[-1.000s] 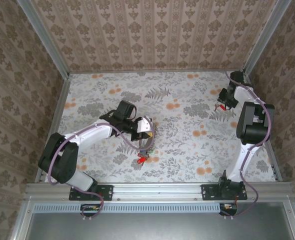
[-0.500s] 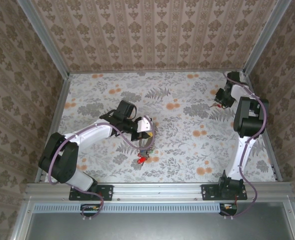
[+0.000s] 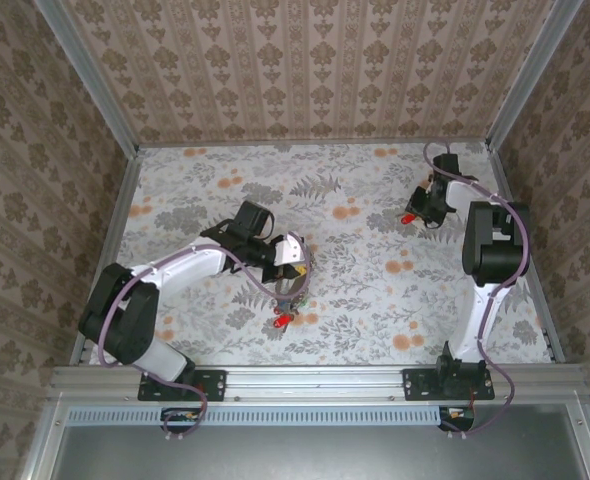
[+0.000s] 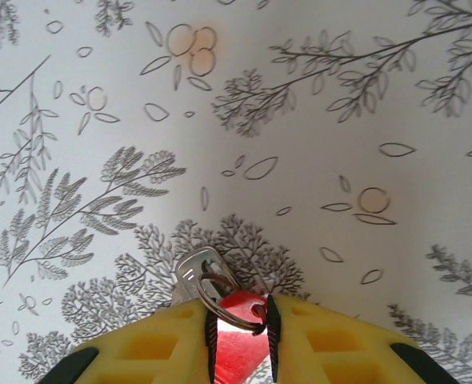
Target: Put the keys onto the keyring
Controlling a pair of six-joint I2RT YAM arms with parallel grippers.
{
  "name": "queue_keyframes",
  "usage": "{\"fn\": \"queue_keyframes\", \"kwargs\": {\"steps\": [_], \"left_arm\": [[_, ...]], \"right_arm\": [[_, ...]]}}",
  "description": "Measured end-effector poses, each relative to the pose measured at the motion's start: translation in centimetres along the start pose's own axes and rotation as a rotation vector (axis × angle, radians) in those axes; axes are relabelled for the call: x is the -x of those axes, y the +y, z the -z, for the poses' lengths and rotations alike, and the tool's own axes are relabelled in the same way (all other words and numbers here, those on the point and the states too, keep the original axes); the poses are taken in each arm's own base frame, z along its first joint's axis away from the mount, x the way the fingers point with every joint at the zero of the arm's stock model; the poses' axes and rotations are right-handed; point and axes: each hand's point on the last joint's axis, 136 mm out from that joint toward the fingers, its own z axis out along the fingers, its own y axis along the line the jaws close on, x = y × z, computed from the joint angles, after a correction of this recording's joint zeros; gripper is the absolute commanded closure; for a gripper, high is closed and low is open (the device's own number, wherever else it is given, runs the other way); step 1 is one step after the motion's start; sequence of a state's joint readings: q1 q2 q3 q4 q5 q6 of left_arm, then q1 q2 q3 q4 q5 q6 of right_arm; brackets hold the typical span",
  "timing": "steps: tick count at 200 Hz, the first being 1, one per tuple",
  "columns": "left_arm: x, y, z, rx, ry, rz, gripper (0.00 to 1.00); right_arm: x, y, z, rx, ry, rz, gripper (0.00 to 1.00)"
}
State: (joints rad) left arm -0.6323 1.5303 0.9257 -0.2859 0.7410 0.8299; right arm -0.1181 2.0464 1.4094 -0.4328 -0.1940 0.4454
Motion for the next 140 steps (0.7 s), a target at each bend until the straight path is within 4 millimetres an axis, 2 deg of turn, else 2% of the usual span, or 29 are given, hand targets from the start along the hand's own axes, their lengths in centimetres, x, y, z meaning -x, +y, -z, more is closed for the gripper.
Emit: {"fn": "queue_keyframes", "kwargs": {"steps": [23, 44, 97, 140], "left_arm": [[0.0, -0.3, -0.2, -0.011, 0.004, 0.001, 1.0], [-0.1, -0.4, -0.2, -0.016, 0.006, 0.003, 1.0], [-0.2, -0.8, -0.3, -0.027, 0.014, 0.009, 1.0], [-0.1, -1.0, -0.5, -0.035, 0.014, 0.001, 1.0]], "right_arm": [[0.7, 0.2, 0.5, 0.014, -0.029, 0.009, 0.72], [1.4, 0.7, 0.9, 0.032, -0.056, 0.055, 0.66], [1.5, 1.8, 1.2, 0.092, -0.063, 0.271, 0.65], [2.0, 2.0, 1.6, 0.087, -0.057, 0.323, 0.64]]}}
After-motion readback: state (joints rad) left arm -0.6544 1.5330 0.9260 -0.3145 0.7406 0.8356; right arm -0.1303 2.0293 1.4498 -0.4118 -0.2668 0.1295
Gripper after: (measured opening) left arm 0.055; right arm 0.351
